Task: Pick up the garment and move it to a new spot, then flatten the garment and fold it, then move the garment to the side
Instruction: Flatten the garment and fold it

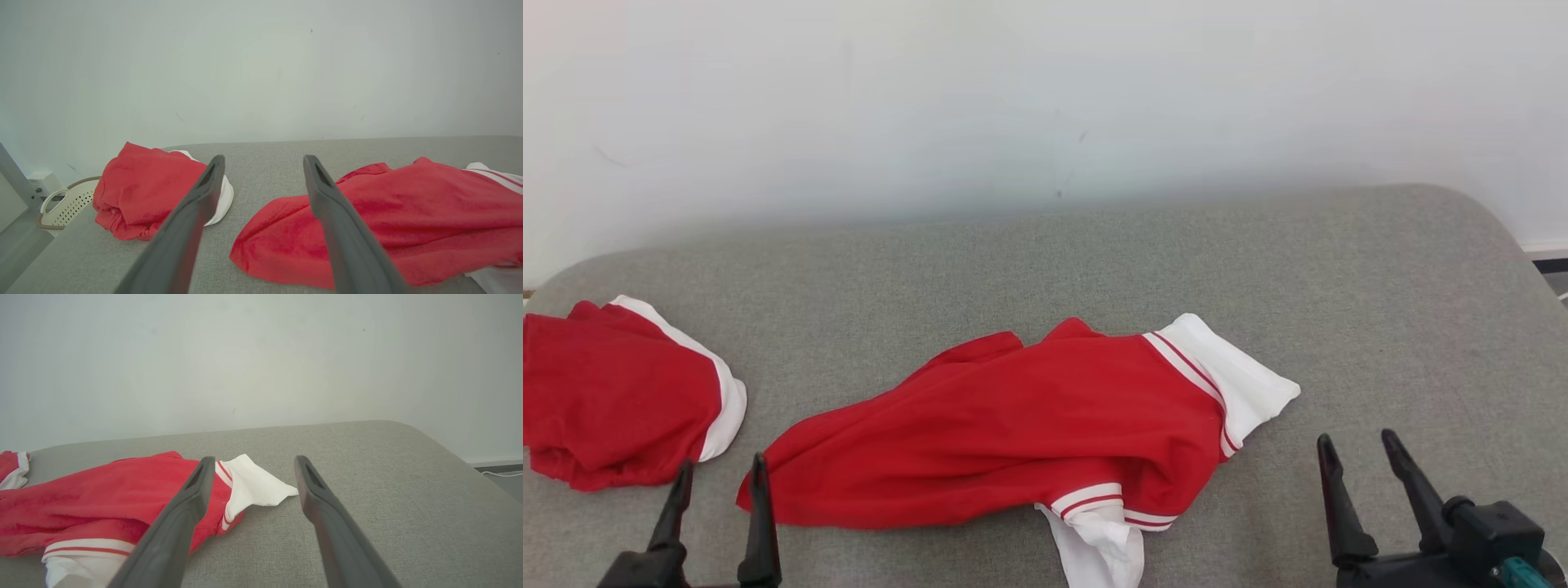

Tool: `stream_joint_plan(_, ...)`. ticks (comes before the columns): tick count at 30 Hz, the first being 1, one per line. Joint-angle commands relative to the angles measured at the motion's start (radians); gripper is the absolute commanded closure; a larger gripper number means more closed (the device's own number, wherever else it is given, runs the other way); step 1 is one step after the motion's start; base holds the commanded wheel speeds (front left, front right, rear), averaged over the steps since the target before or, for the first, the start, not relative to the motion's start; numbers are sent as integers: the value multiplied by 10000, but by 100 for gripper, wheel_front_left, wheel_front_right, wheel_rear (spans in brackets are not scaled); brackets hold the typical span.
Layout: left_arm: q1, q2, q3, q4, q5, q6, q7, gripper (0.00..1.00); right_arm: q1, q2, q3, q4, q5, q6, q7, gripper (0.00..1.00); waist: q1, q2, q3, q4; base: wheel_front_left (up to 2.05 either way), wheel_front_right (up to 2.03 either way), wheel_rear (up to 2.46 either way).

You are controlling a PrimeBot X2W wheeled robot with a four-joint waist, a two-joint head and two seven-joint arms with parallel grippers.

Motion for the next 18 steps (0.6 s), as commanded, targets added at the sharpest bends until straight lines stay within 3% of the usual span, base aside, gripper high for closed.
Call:
stream_joint_plan(1,165,28,-27,-27,131,22,3,0,118,7,44,-56,-40,4,27,0,2,0,-65,-6,0,0,0)
stream_joint_plan(18,132,181,-384,147,120,22,513,0,720,190,351,-426,-50,4,324,0,2,0,-167,11,0,0,0)
